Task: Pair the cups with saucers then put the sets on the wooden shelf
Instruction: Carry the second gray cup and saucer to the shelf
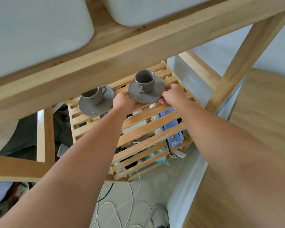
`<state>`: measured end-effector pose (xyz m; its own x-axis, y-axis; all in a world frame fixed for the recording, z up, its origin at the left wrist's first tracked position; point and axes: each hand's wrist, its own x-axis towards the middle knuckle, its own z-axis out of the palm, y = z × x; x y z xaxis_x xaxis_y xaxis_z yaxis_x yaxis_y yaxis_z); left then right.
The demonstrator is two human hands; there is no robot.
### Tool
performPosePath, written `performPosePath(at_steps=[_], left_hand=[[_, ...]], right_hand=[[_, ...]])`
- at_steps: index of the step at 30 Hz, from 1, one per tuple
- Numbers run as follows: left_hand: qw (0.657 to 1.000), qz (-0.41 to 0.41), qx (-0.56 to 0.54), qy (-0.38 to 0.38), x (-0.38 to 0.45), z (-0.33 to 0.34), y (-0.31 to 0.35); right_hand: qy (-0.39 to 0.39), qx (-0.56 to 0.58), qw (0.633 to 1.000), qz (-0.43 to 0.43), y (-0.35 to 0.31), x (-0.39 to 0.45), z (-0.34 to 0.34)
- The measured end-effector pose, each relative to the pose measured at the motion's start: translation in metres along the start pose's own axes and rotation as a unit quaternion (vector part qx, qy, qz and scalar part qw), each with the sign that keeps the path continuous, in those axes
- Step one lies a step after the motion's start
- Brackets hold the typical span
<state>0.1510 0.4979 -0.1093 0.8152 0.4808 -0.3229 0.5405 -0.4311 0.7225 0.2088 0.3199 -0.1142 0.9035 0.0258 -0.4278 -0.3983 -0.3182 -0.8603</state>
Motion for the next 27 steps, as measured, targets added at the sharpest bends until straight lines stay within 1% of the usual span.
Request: performPosePath(at_steps=[3,6,12,18,23,27], left_hand=[[0.999,-0.006,-0.008,0.043,0.004,0.004,0.002],[0.998,-0.016,-0.035,0.057,0.009,0.006,0.004],[0.992,-0.043,-0.103,0.058,0.012,0.012,0.013],[0.992,-0.033,-0.121,0.021,0.008,0.019,0.012],[0.987,-0.052,-0.149,0.029,0.011,0.024,0.016],[0.98,-0.076,-0.177,0.04,0.016,0.024,0.019]], right_hand=[[-0.003,0.027,1.0,0.005,0.0,0.007,0.002],[-0.018,0.063,0.998,0.016,-0.002,0.012,0.001],[-0.031,0.107,0.993,0.028,-0.004,0.016,0.002],[-0.018,0.158,0.987,0.035,-0.007,0.017,0.009],[-0.024,0.171,0.985,0.027,-0.01,0.018,0.022],[-0.026,0.144,0.989,0.017,-0.01,0.019,0.027]])
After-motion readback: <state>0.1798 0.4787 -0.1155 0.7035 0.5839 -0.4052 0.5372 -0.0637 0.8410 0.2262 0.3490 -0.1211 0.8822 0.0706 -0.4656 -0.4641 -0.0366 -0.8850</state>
